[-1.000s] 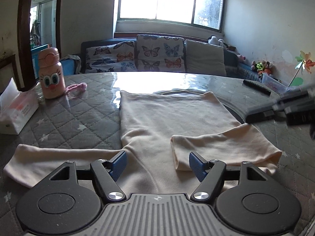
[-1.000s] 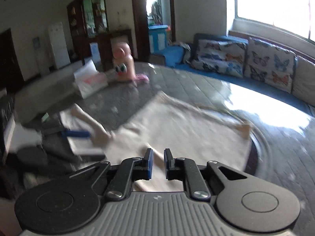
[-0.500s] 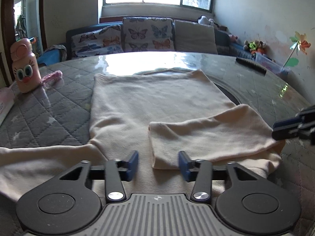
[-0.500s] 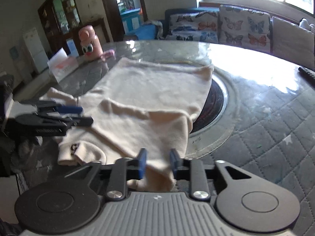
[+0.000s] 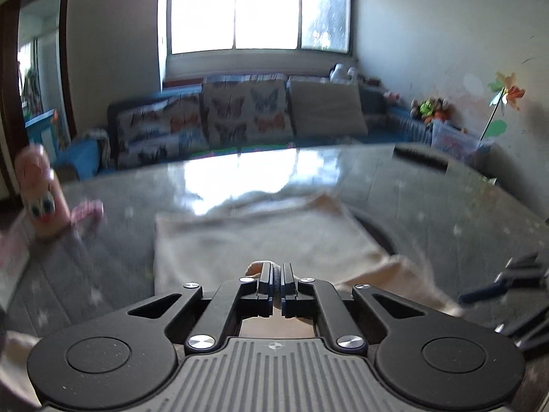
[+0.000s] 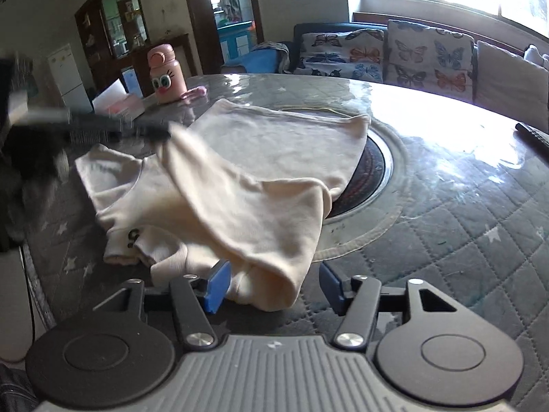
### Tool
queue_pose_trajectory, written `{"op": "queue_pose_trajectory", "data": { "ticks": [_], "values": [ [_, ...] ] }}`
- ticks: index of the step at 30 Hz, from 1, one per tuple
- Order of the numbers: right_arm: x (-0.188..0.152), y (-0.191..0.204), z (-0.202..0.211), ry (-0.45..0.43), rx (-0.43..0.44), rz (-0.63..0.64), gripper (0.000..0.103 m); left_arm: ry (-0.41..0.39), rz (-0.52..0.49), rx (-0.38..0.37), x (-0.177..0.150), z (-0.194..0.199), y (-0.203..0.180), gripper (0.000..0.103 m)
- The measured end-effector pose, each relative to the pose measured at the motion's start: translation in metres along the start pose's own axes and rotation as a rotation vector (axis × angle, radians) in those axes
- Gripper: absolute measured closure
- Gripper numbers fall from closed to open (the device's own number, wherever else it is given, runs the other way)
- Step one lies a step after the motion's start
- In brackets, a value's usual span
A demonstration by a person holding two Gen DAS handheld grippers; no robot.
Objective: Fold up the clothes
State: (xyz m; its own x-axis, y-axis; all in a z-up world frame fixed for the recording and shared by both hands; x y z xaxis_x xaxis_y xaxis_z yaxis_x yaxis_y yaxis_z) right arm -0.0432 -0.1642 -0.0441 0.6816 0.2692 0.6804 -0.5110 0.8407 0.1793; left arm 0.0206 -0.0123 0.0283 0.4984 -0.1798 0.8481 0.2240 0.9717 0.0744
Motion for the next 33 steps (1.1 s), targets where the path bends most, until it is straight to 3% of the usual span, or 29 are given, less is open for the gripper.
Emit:
{"op": "queue_pose_trajectory", "data": {
  "ticks": [8, 13, 20, 27, 33],
  "values": [
    [-0.009, -0.01, -0.011, 0.013, -0.079, -0.016, 0.044, -0.094, -0.021, -0.015, 0.03, 0.029, -0.003, 0.099],
    [-0.013, -0.016, -0.004, 0.021, -0.087, -0.013, 0.044, -0.014, -0.003, 0.023, 0.005, 0.023, 0.014, 0.099],
    [0.006, -0.014, 0.007, -0.004, -0.024, -0.026, 0.047, 0.134, 0.01, 0.088, -0.051, 0.01, 0.038, 0.097],
    [0.038, -0.004, -0.014, -0.035, 0.008, -0.024, 0.067, 0.117, 0.029, 0.005, -0.062, 0.004, 0.028, 0.096],
    [0.049, 0.004, -0.052, -0.016, 0.011, -0.01, 0.069, 0.181, 0.077, 0.0, -0.081, -0.017, 0.03, 0.096]
  ]
}}
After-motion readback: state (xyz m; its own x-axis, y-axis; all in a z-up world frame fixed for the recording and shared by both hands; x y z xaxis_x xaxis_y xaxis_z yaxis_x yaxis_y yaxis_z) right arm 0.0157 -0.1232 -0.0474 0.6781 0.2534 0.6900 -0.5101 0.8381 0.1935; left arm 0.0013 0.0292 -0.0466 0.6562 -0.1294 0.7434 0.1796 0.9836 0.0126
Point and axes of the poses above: each gripper's, at about its wrist camera, not at the fingertips, and z roughly against the way its jaws point, y to its left, x to its top, the point moved 4 cm from there along -z, roughly the way its jaws point, and after that the axes turned 5 degrees about -z, right-handed, at the moved point
